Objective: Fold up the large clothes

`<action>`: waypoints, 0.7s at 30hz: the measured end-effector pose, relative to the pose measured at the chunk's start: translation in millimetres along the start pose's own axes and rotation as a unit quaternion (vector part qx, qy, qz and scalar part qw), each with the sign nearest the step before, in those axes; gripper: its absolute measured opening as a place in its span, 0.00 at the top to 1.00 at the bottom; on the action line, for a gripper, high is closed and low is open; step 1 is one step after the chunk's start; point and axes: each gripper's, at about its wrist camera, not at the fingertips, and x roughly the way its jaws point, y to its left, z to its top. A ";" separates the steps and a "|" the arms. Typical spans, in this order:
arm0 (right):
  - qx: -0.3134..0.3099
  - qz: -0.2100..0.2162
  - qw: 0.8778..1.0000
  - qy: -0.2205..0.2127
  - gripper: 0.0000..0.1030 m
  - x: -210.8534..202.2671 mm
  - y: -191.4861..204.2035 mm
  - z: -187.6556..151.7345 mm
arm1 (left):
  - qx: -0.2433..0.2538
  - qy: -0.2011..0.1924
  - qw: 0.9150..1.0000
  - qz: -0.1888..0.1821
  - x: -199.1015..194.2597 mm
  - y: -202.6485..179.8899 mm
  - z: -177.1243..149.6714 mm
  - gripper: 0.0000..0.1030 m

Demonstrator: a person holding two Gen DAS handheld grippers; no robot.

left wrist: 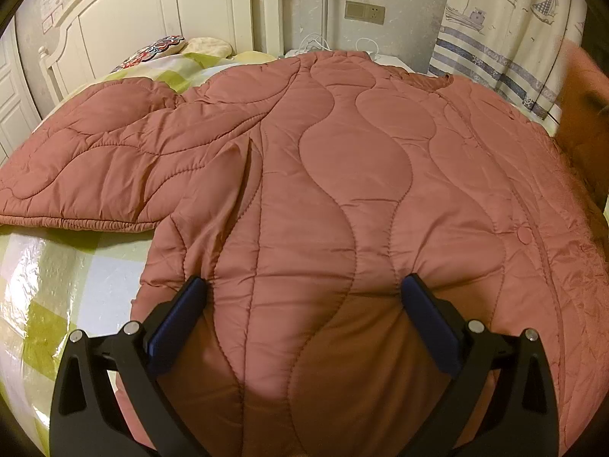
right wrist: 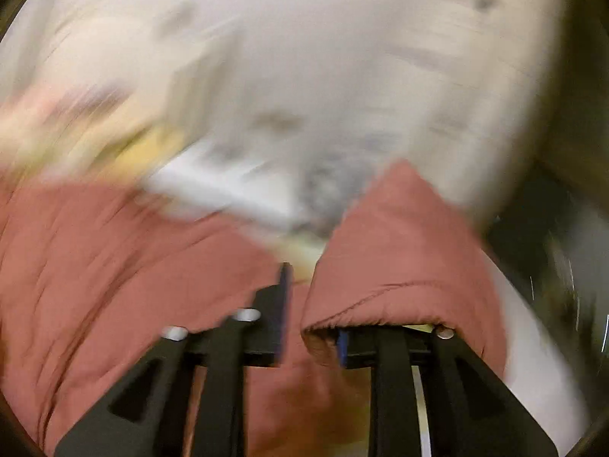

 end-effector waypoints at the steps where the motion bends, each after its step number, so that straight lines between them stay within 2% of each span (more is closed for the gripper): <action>1: -0.044 0.034 0.998 0.027 0.51 7.4 32.9 -2.8 | 0.000 0.000 1.000 0.000 0.0 0.1 0.0 0.02; 2: -0.082 0.065 0.993 0.058 0.48 14.6 64.2 -12.8 | 0.000 0.000 1.000 0.000 0.1 0.0 0.1 0.02; 3: -0.108 0.080 0.988 0.078 0.49 21.0 84.7 -22.2 | 0.000 0.000 1.000 0.000 0.3 0.2 0.0 0.02; 4: -0.116 0.050 0.991 0.048 0.39 17.1 100.4 -33.1 | 0.000 0.001 1.000 0.000 0.5 0.5 -0.3 0.02; 5: -0.111 0.029 0.993 0.029 0.39 14.1 101.3 -40.1 | 0.000 0.001 1.000 0.000 0.7 0.4 -0.1 0.02; 6: -0.103 0.029 0.994 0.029 0.38 13.0 100.0 -44.3 | 0.000 0.001 1.000 0.000 1.2 0.3 -0.1 0.02; 7: -0.083 0.037 0.995 0.031 0.34 12.3 90.7 -45.7 | 0.000 0.001 1.000 0.001 1.0 0.8 -0.3 0.02; 10: 0.021 0.088 0.996 0.029 0.34 9.1 46.3 -51.4 | 0.001 0.002 1.000 0.001 1.9 1.4 0.1 0.02; 13: 0.121 0.076 0.990 0.019 0.33 -6.0 0.2 -52.6 | 0.000 0.003 1.000 0.001 2.1 1.5 -0.1 0.02; 15: 0.198 0.078 0.977 0.030 0.32 -13.8 -30.5 -67.9 | 0.001 0.003 1.000 0.003 2.9 1.4 -0.1 0.02; 17: 0.272 0.137 0.951 0.050 0.30 -19.5 -55.3 -91.6 | 0.001 0.002 1.000 0.002 3.2 2.4 -0.4 0.02; 19: 0.280 0.159 0.945 0.053 0.25 -31.5 -51.2 -107.2 | 0.001 0.003 1.000 0.002 2.6 1.7 -1.0 0.02; 21: 0.251 0.145 0.954 0.072 0.24 -31.7 -37.9 -116.4 | 0.001 0.004 1.000 0.001 2.7 2.0 -2.4 0.02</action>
